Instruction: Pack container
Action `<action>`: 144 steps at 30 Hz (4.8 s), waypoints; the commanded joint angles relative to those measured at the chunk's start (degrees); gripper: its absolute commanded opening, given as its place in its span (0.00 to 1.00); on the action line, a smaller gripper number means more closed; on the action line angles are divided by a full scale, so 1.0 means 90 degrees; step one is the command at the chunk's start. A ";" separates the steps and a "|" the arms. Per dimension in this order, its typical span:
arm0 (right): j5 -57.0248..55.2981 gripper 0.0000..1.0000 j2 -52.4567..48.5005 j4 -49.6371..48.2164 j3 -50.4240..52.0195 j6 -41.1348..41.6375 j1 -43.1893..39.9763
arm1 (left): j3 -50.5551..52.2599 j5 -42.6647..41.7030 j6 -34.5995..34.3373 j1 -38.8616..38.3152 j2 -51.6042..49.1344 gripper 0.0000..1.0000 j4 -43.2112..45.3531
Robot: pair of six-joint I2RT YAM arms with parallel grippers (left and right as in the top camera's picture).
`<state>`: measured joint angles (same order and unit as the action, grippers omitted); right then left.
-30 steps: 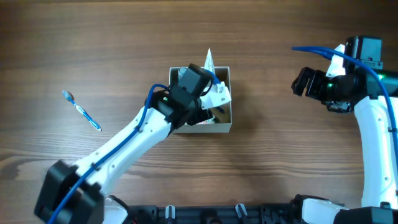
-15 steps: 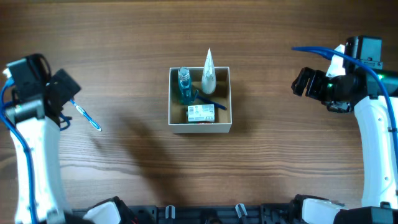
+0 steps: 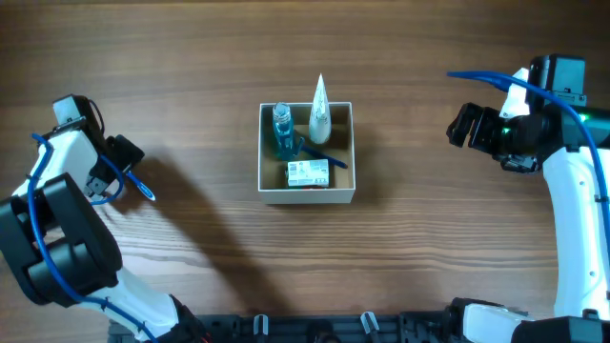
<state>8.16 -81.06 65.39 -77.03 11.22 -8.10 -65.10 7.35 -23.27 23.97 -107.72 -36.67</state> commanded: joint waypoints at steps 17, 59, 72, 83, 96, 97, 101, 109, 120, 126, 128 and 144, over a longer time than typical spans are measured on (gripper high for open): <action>0.0102 1.00 -0.0024 0.0010 -0.0017 -0.0085 -0.0024 | 0.0041 -0.0432 -0.0039 -0.0019 -0.0277 0.32 -0.0017; 0.0100 1.00 -0.0024 -0.0148 -0.0017 -0.0085 -0.0024 | -0.1506 -0.1909 0.7312 -0.6154 0.3194 0.04 -0.2288; 0.0100 1.00 -0.0024 -0.0136 -0.0017 -0.0083 -0.0024 | -0.1506 -0.1909 0.8038 -0.6348 0.1197 0.16 -0.1804; 0.0100 1.00 -0.0024 -0.0119 -0.0017 -0.0104 -0.0024 | -0.1528 -0.1491 0.7458 -0.6348 0.1647 0.47 -0.1751; -0.0811 1.00 -0.0134 -0.1921 -0.0017 -0.0561 0.1831 | -0.1513 -0.0311 0.2783 -0.4012 0.3092 1.00 -0.1644; -0.0811 1.00 -0.0236 -0.2212 -0.0017 -0.0580 0.1904 | -0.1513 -0.0308 0.2667 -0.3679 0.3028 1.00 -0.1428; -0.0804 1.00 -0.0631 -0.3283 -0.0017 -0.0585 0.1933 | -0.1513 -0.0308 0.2674 -0.2922 0.2892 1.00 -0.1280; -0.0933 1.00 -0.0109 -0.2725 -0.0017 -0.1003 0.1936 | -0.1513 -0.0775 0.2671 -0.2773 0.3432 1.00 -0.1455; -0.2254 1.00 0.3849 -0.2815 0.2625 0.0119 0.2535 | 0.0685 -0.1015 0.2671 -0.2773 0.7475 1.00 -0.1647; -0.2429 1.00 0.5569 -0.2749 0.4099 0.0488 0.2572 | 0.1819 -0.1054 0.2171 -0.2773 0.9041 1.00 -0.1649; -0.2409 1.00 0.5598 -0.2735 0.4228 0.0486 0.2572 | 0.1821 -0.1049 0.2174 -0.2773 0.9049 1.00 -0.1671; -0.2409 1.00 0.5093 -0.2688 0.4243 0.0483 0.2557 | 0.1821 -0.1052 0.2174 -0.2773 0.9046 1.00 -0.1700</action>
<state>-12.12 -37.45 41.15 -39.03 14.96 14.76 -49.34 -0.56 -2.92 -1.15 -26.65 -51.92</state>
